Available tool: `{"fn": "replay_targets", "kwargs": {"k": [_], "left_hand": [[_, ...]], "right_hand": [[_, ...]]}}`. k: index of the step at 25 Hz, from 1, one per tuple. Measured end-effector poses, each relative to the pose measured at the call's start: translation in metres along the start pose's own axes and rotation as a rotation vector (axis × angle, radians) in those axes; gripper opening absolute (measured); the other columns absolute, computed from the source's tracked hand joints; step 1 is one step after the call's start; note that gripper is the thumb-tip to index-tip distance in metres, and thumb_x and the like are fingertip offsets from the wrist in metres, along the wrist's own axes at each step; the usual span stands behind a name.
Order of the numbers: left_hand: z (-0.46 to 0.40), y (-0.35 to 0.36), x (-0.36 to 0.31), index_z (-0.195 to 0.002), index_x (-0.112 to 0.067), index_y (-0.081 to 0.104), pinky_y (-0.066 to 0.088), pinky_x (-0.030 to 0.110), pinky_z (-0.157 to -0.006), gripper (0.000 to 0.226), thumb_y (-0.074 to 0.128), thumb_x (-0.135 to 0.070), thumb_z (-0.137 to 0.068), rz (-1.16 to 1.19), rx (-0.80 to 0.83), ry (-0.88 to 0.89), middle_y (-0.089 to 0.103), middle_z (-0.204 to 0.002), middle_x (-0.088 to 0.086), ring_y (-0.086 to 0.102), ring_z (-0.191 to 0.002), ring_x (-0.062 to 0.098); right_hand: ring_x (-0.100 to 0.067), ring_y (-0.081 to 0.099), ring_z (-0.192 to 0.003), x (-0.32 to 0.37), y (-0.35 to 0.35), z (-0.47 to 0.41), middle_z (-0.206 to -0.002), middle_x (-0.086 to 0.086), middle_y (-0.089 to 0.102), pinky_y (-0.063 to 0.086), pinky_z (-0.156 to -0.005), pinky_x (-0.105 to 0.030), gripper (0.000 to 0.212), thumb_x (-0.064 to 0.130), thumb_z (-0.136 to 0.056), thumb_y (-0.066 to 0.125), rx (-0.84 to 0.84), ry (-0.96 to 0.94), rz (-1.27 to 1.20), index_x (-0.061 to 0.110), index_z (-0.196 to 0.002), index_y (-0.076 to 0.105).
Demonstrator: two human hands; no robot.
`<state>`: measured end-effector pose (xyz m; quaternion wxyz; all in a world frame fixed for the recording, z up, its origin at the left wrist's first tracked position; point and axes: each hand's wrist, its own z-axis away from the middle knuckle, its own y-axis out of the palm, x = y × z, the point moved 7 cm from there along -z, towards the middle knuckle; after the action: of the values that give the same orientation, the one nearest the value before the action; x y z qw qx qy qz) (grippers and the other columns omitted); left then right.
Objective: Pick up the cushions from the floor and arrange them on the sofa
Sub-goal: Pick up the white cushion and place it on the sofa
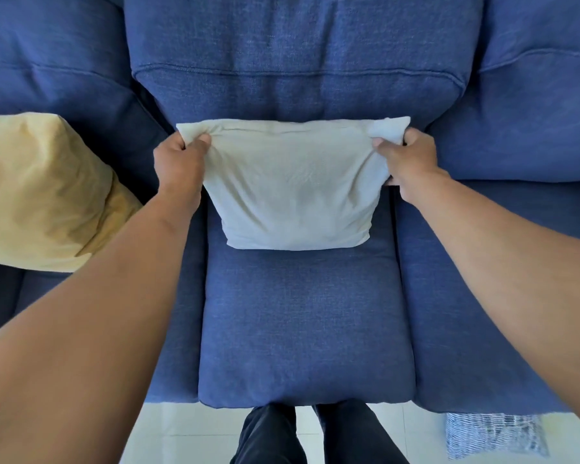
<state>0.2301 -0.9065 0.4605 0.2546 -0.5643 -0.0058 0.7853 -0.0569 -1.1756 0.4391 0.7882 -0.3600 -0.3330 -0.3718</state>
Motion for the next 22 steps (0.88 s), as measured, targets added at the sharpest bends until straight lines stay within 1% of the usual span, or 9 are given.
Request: {"fn": "replay_targets", "kwargs": {"k": [4, 7, 10, 12, 14, 16, 18, 20, 22], "left_hand": [[0.004, -0.002, 0.010, -0.087, -0.019, 0.067, 0.059, 0.034, -0.079, 0.012, 0.070, -0.029, -0.093, 0.050, -0.023, -0.014, 0.066, -0.090, -0.002, 0.061, -0.082, 0.013], [0.008, -0.004, 0.010, -0.096, -0.018, 0.069, 0.063, 0.029, -0.080, 0.013, 0.070, -0.031, -0.096, 0.080, 0.001, -0.069, 0.073, -0.100, -0.001, 0.070, -0.086, 0.011], [0.017, -0.024, 0.010, -0.104, -0.016, 0.073, 0.061, 0.034, -0.078, 0.031, 0.067, -0.044, -0.090, -0.041, -0.087, -0.066, 0.072, -0.094, -0.004, 0.067, -0.082, 0.011], [0.038, -0.033, 0.022, -0.095, -0.017, 0.072, 0.062, 0.040, -0.082, 0.028, 0.064, -0.044, -0.093, -0.097, -0.089, -0.144, 0.071, -0.088, -0.003, 0.067, -0.083, 0.015], [0.066, -0.031, 0.044, -0.079, -0.021, 0.065, 0.060, 0.040, -0.081, 0.025, 0.061, -0.038, -0.097, -0.131, -0.005, -0.226, 0.070, -0.085, 0.000, 0.067, -0.084, 0.019], [0.093, -0.025, 0.059, -0.075, -0.018, 0.064, 0.054, 0.037, -0.073, 0.029, 0.058, -0.039, -0.095, -0.266, 0.114, -0.195, 0.066, -0.081, 0.002, 0.061, -0.079, 0.021], [0.125, -0.012, 0.059, -0.086, -0.015, 0.067, 0.048, 0.028, -0.063, 0.029, 0.055, -0.039, -0.098, -0.460, 0.248, -0.076, 0.064, -0.079, 0.000, 0.057, -0.071, 0.019], [0.153, 0.004, 0.063, -0.099, -0.018, 0.069, 0.043, 0.026, -0.059, 0.030, 0.050, -0.040, -0.103, -0.638, 0.372, 0.031, 0.069, -0.087, 0.000, 0.060, -0.075, 0.021], [0.184, 0.022, 0.067, -0.129, -0.018, 0.068, 0.048, 0.026, -0.078, 0.039, 0.049, -0.042, -0.105, -0.728, 0.497, 0.121, 0.073, -0.123, 0.004, 0.068, -0.106, 0.023]], "right_hand": [[-0.031, 0.073, -0.110, -0.007, -0.010, -0.003, -0.117, -0.013, 0.076, 0.062, -0.092, -0.057, 0.023, 0.026, -0.093, 0.074, -0.082, -0.017, -0.050, 0.010, -0.107, 0.069], [-0.022, 0.069, -0.107, -0.014, -0.005, 0.004, -0.115, 0.000, 0.071, 0.059, -0.099, -0.050, 0.032, 0.041, -0.091, 0.073, -0.041, 0.013, 0.014, 0.019, -0.112, 0.063], [-0.023, 0.067, -0.115, -0.015, -0.015, 0.026, -0.116, 0.002, 0.068, 0.054, -0.104, -0.044, 0.046, 0.048, -0.091, 0.069, -0.070, -0.043, 0.139, 0.019, -0.127, 0.061], [-0.024, 0.061, -0.129, -0.024, -0.020, 0.048, -0.135, -0.005, 0.066, 0.048, -0.112, -0.041, 0.062, 0.049, -0.094, 0.066, -0.057, -0.038, 0.178, 0.015, -0.145, 0.053], [-0.024, 0.053, -0.140, -0.036, -0.023, 0.076, -0.154, -0.008, 0.055, 0.042, -0.118, -0.042, 0.072, 0.049, -0.097, 0.062, -0.017, -0.022, 0.240, 0.014, -0.156, 0.042], [-0.026, 0.047, -0.146, -0.047, -0.029, 0.106, -0.161, -0.010, 0.047, 0.039, -0.121, -0.042, 0.071, 0.047, -0.101, 0.058, -0.013, -0.041, 0.320, 0.014, -0.160, 0.035], [-0.027, 0.040, -0.151, -0.062, -0.040, 0.141, -0.166, -0.009, 0.039, 0.035, -0.123, -0.042, 0.070, 0.044, -0.104, 0.053, -0.038, -0.032, 0.362, 0.014, -0.162, 0.030], [-0.028, 0.033, -0.155, -0.079, -0.048, 0.170, -0.170, -0.009, 0.032, 0.029, -0.126, -0.043, 0.070, 0.044, -0.106, 0.051, -0.046, -0.010, 0.410, 0.013, -0.164, 0.026], [-0.027, 0.020, -0.160, -0.101, -0.059, 0.196, -0.173, -0.011, 0.023, 0.022, -0.129, -0.046, 0.071, 0.044, -0.106, 0.050, -0.062, -0.008, 0.490, 0.011, -0.164, 0.024]]}}
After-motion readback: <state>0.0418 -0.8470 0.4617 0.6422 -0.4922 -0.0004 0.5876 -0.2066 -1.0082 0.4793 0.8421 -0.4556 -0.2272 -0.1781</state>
